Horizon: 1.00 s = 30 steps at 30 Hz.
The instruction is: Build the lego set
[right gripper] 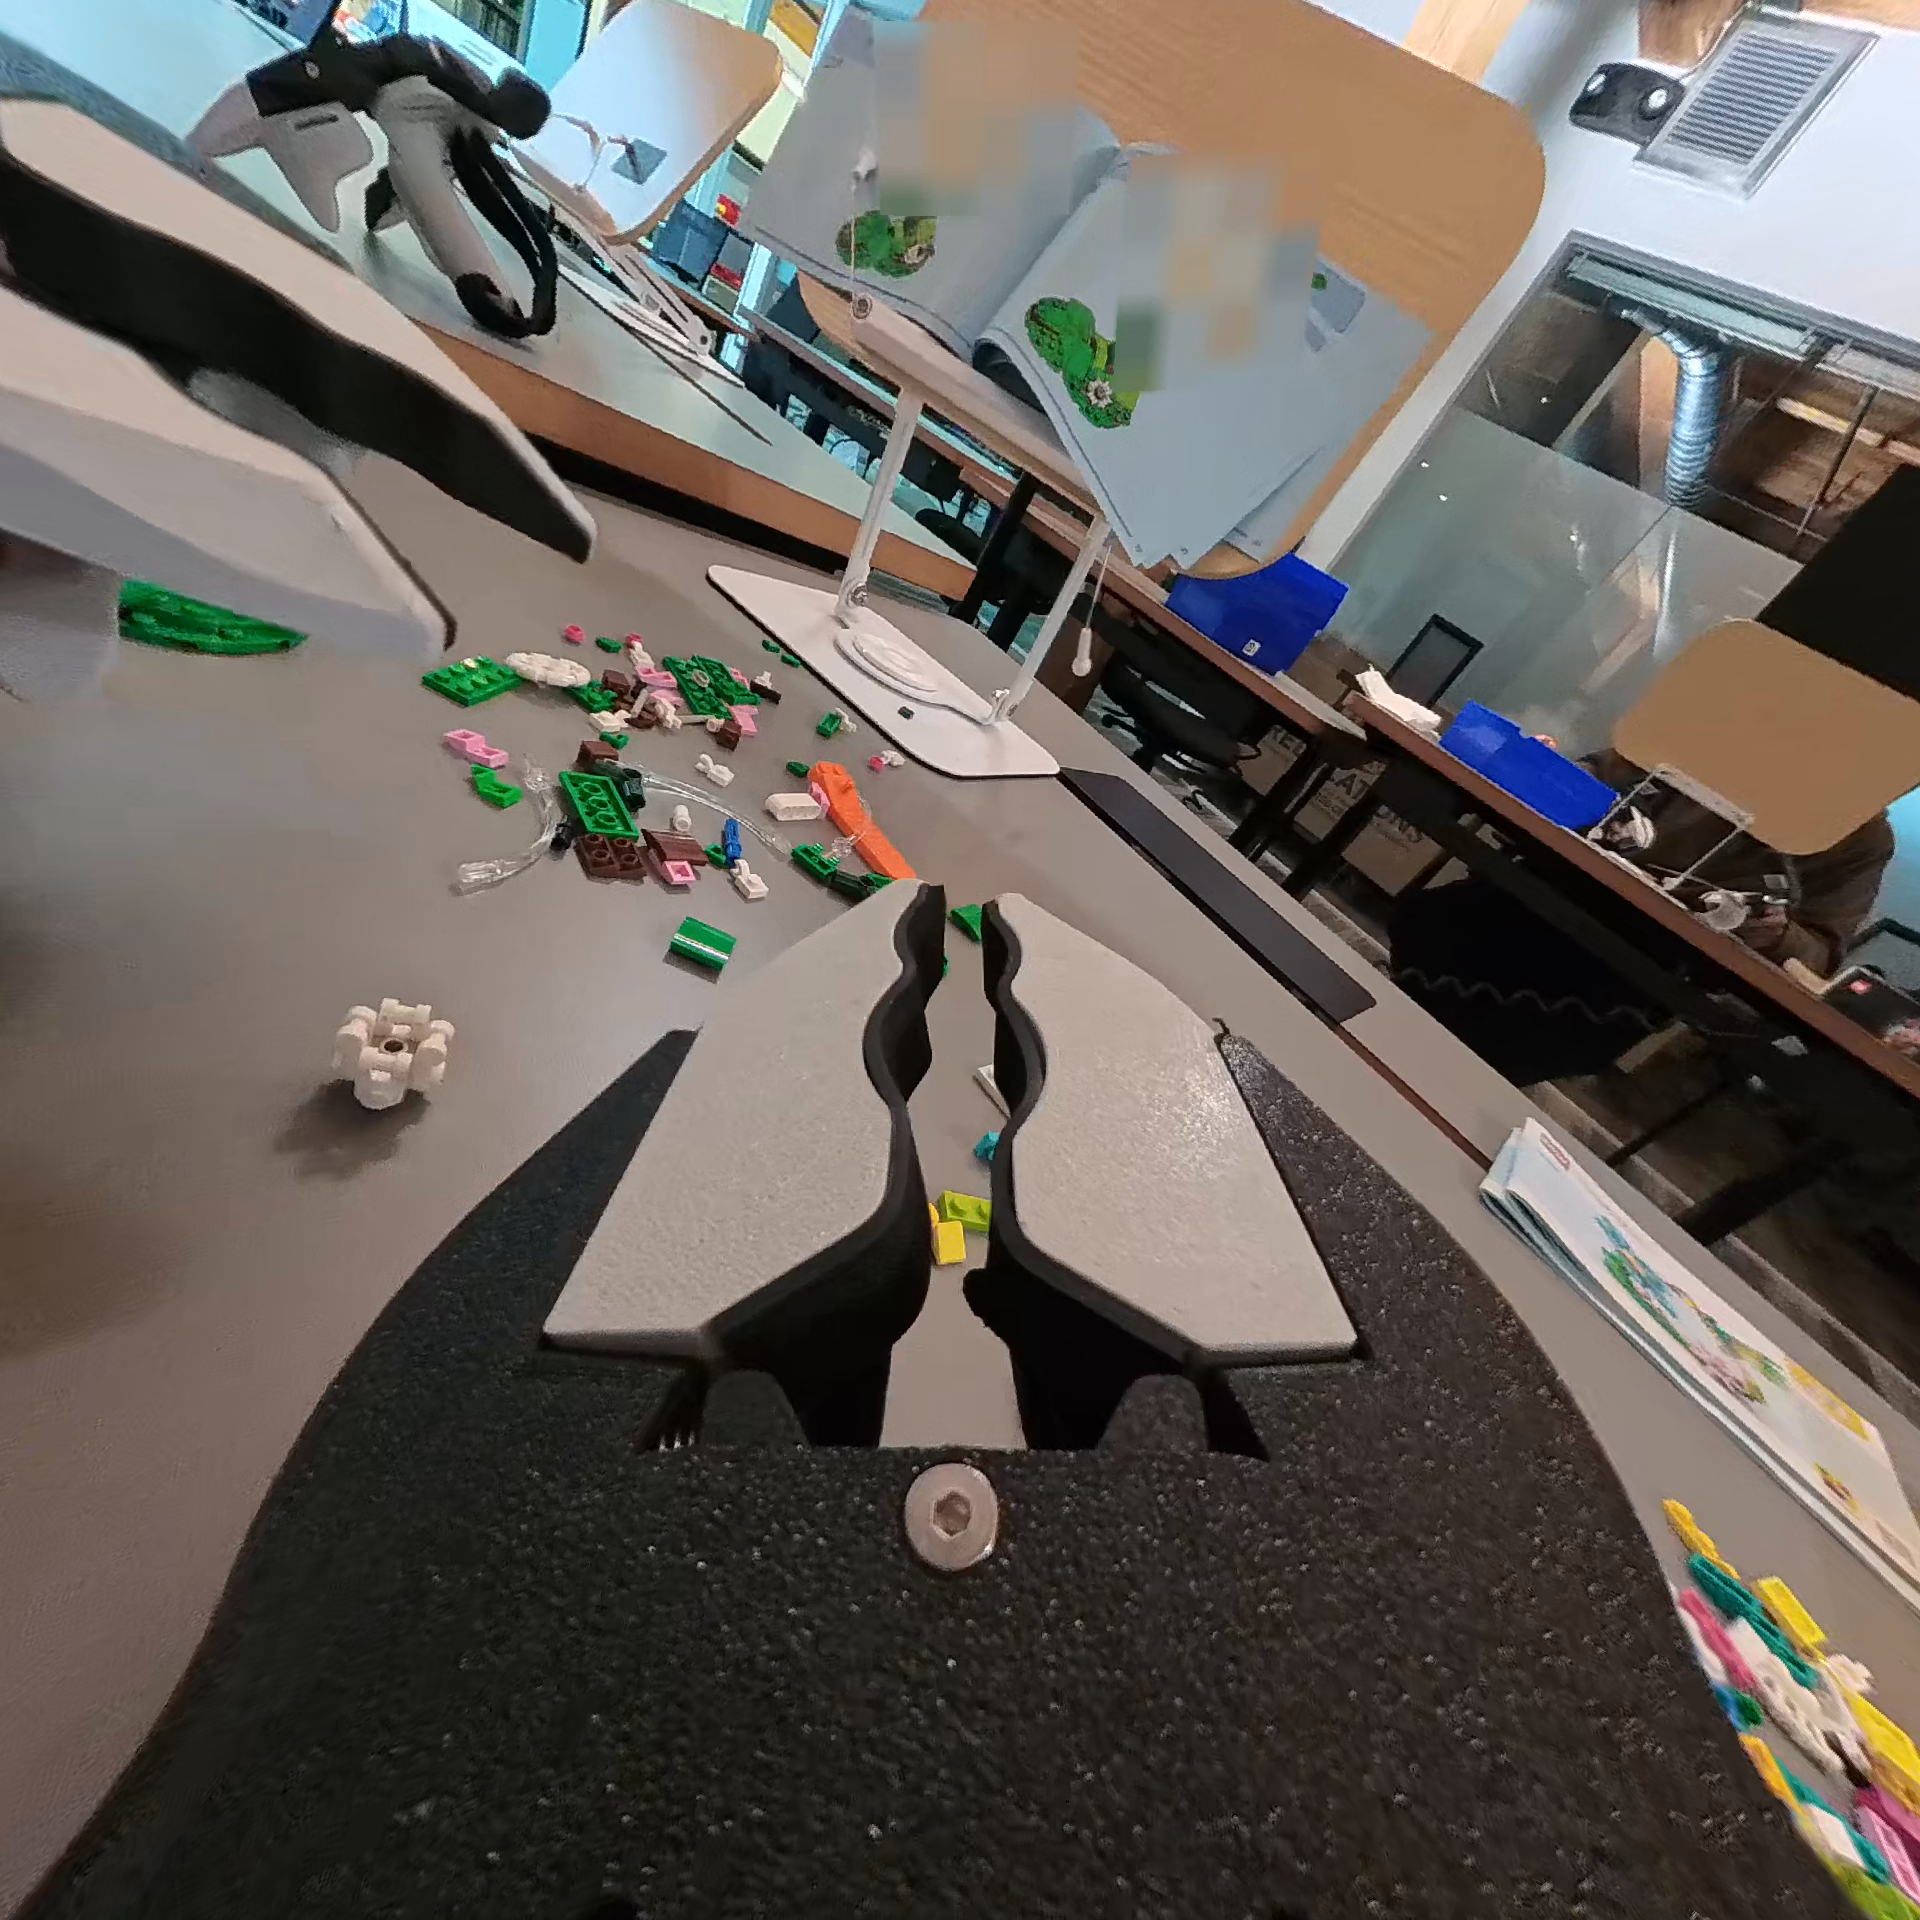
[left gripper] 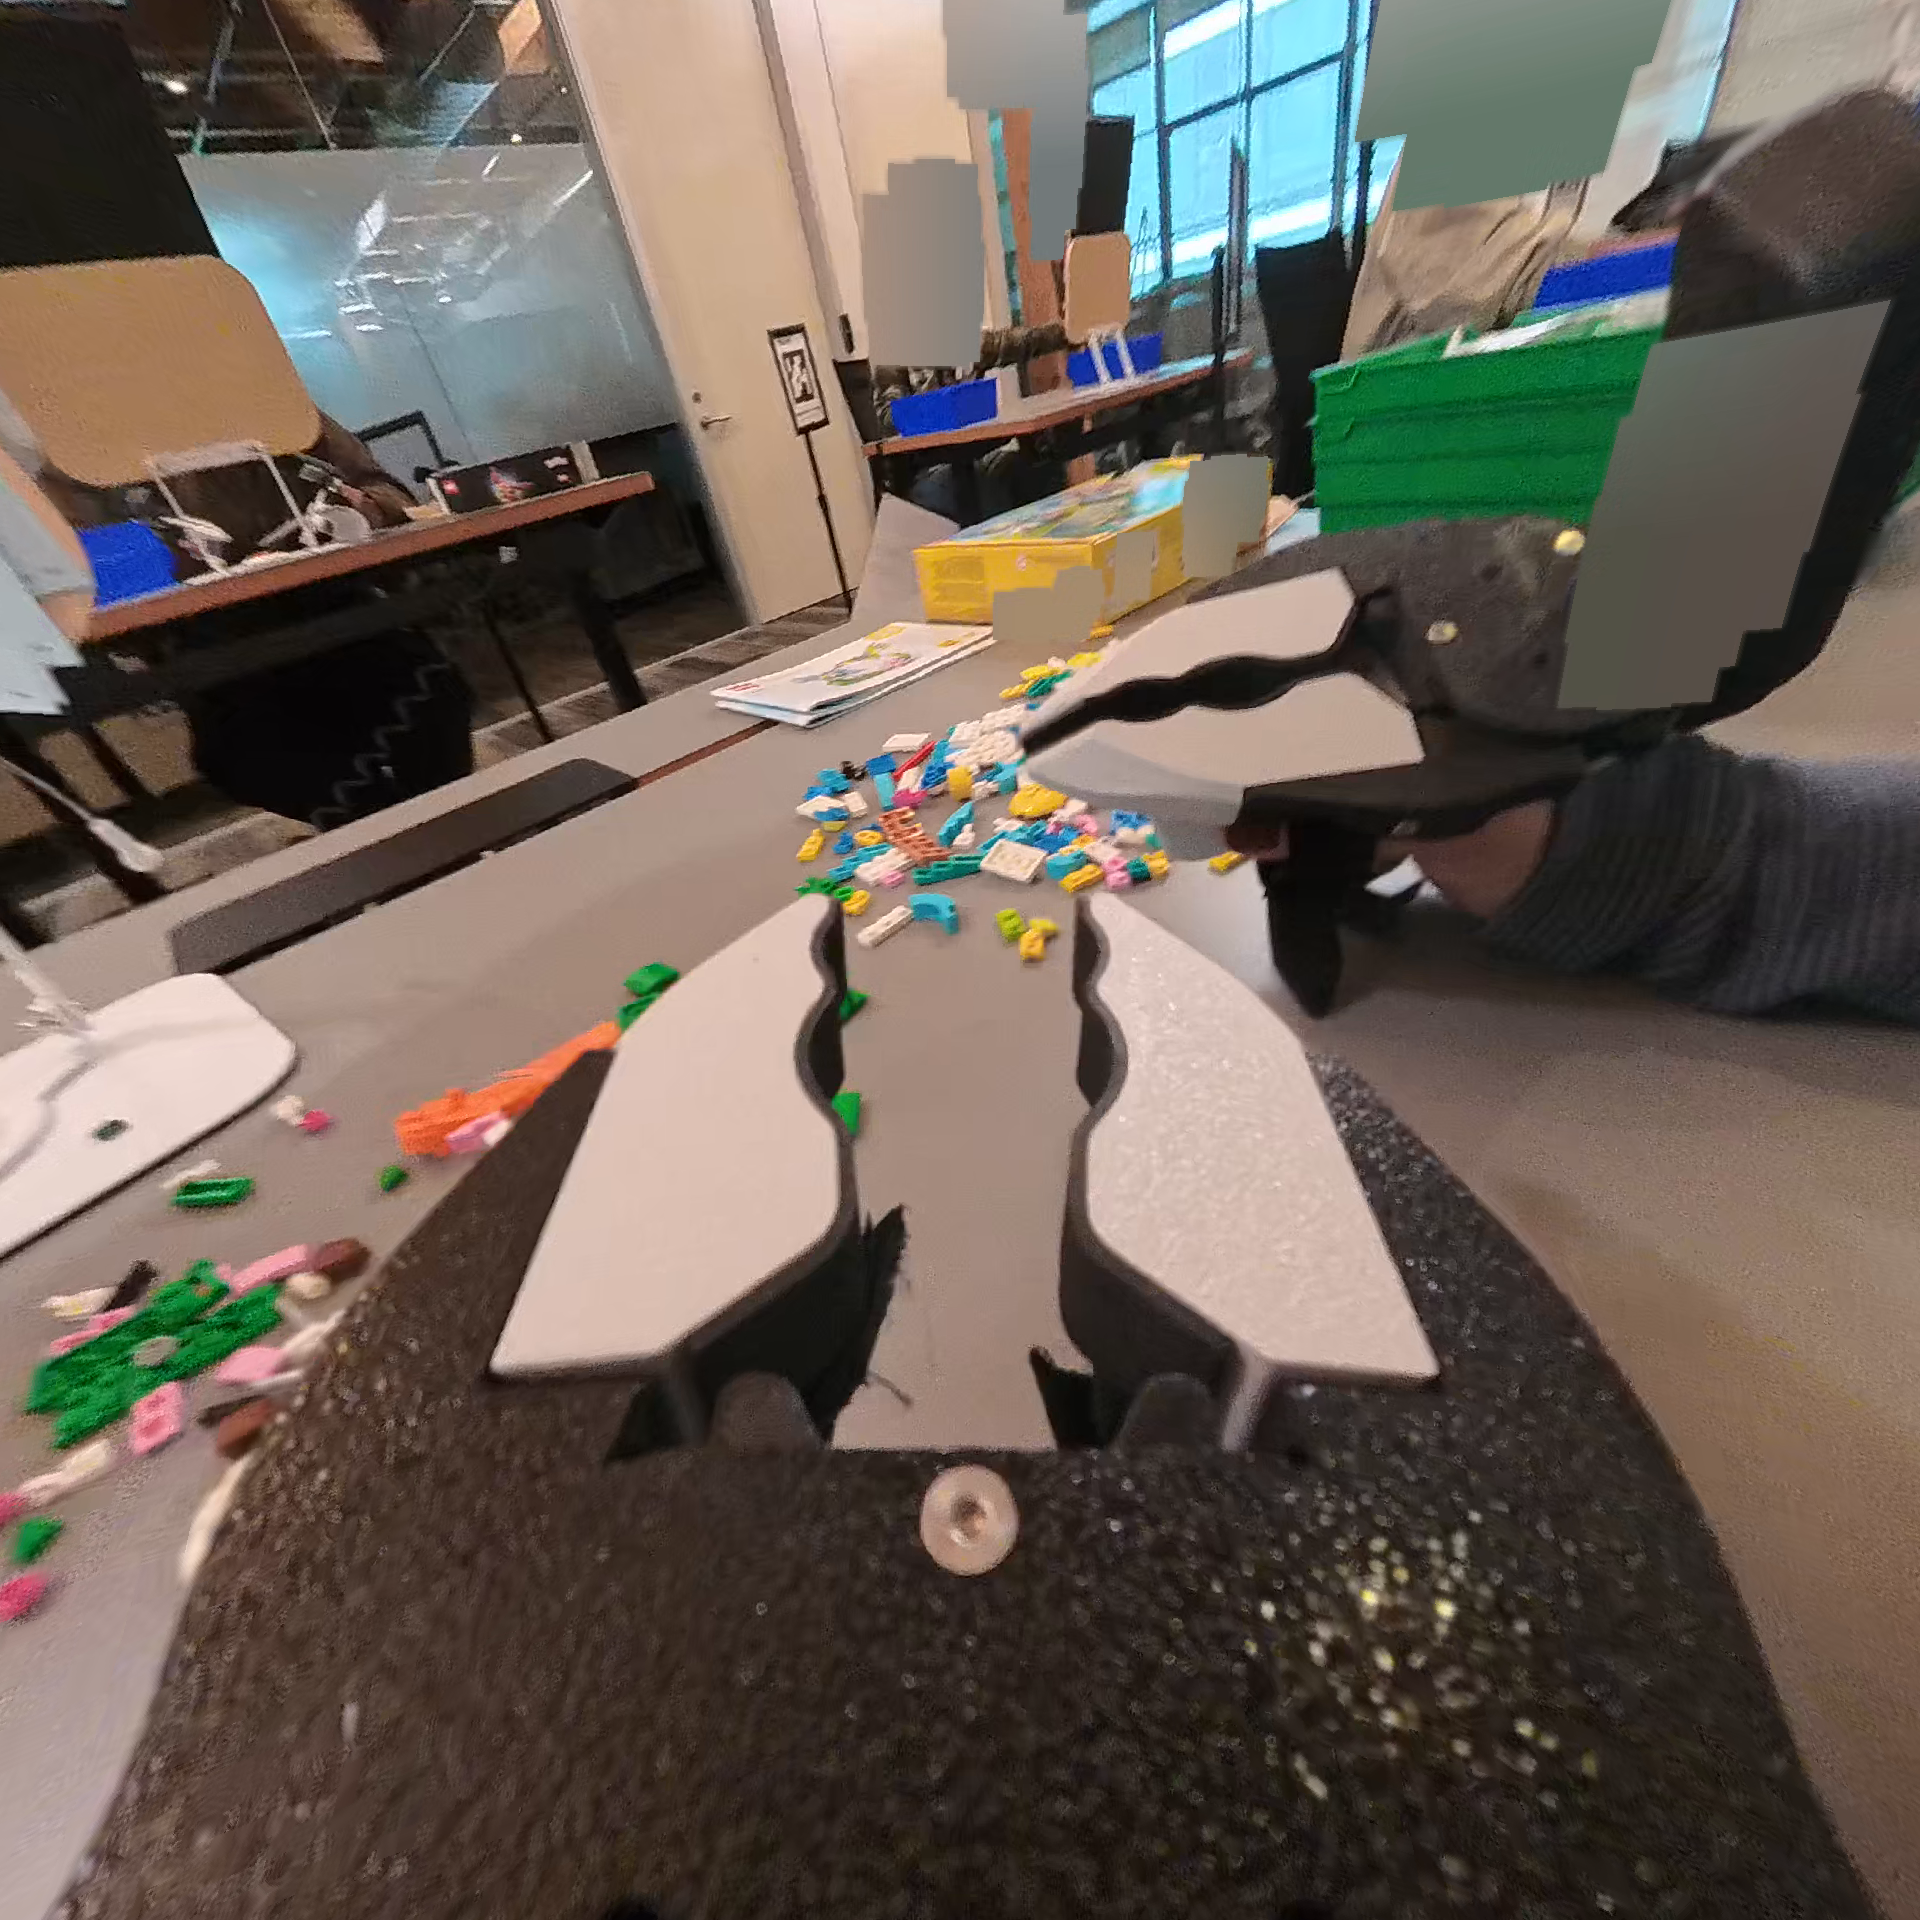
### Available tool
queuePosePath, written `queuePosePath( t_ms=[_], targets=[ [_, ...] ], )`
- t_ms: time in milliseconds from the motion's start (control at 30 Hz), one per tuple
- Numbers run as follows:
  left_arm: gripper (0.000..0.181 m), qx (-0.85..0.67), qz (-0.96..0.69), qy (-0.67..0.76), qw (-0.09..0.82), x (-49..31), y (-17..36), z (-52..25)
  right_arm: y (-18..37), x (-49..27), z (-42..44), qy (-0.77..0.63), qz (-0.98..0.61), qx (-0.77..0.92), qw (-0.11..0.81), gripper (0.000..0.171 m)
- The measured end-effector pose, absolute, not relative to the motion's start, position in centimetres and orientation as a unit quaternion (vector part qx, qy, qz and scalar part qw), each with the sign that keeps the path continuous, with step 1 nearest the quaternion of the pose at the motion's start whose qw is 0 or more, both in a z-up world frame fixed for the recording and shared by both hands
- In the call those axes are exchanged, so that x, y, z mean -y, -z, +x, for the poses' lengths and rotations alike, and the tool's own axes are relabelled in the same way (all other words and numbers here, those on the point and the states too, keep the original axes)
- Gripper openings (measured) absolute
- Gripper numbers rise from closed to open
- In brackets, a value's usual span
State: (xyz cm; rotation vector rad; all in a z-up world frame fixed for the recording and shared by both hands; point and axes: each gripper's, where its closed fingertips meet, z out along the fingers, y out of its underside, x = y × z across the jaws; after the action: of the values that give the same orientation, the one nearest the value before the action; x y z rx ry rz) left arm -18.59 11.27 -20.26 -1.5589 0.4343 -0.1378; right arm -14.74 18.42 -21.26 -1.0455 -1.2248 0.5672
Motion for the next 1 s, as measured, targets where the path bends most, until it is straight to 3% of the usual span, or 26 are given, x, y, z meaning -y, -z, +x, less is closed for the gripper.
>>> queuePosePath(
  t_ms=[1000],
  targets=[
    [0.029,-0.153,-0.704,0.133,0.681,-11.4,20.7,-18.4,21.5,-19.5,-14.5,-0.203,-0.462,0.54,0.673,0.004]
  ],
)
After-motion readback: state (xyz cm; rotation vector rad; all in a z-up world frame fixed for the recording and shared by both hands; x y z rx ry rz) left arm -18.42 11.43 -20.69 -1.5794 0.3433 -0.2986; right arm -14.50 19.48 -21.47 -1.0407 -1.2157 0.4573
